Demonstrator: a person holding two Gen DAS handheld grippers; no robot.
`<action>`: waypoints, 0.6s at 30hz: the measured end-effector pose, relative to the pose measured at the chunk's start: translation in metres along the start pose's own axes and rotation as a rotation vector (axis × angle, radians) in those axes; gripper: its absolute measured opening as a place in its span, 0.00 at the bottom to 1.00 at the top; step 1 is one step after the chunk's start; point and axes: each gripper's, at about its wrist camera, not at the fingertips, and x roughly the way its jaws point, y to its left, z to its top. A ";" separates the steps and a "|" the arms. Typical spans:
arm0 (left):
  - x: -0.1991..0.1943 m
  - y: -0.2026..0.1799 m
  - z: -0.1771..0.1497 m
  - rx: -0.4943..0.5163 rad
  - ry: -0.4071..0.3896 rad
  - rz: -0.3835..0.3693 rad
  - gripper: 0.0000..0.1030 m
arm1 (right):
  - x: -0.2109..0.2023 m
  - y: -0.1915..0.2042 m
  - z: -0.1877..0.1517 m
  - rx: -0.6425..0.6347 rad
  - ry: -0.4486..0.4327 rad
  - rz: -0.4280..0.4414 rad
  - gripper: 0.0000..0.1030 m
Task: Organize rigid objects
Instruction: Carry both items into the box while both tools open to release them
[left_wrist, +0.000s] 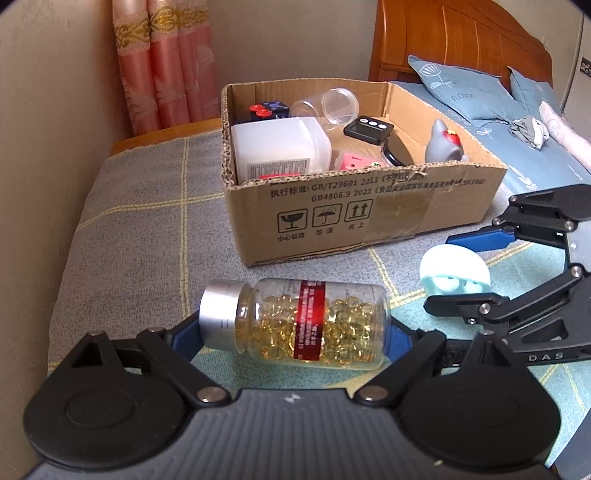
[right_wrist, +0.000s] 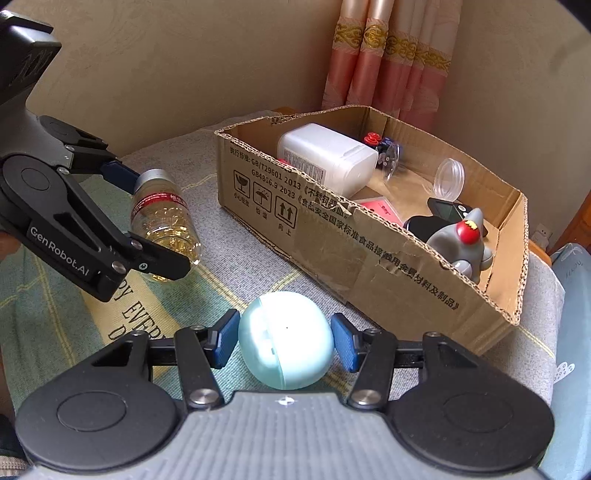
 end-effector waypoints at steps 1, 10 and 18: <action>-0.004 -0.001 0.001 0.008 -0.003 -0.002 0.90 | -0.004 0.001 0.000 -0.006 -0.003 -0.002 0.57; -0.038 -0.010 0.020 0.088 -0.045 -0.028 0.90 | -0.036 0.004 0.009 -0.073 -0.037 -0.017 0.57; -0.061 -0.016 0.048 0.131 -0.128 -0.041 0.90 | -0.063 -0.009 0.037 -0.091 -0.120 -0.034 0.57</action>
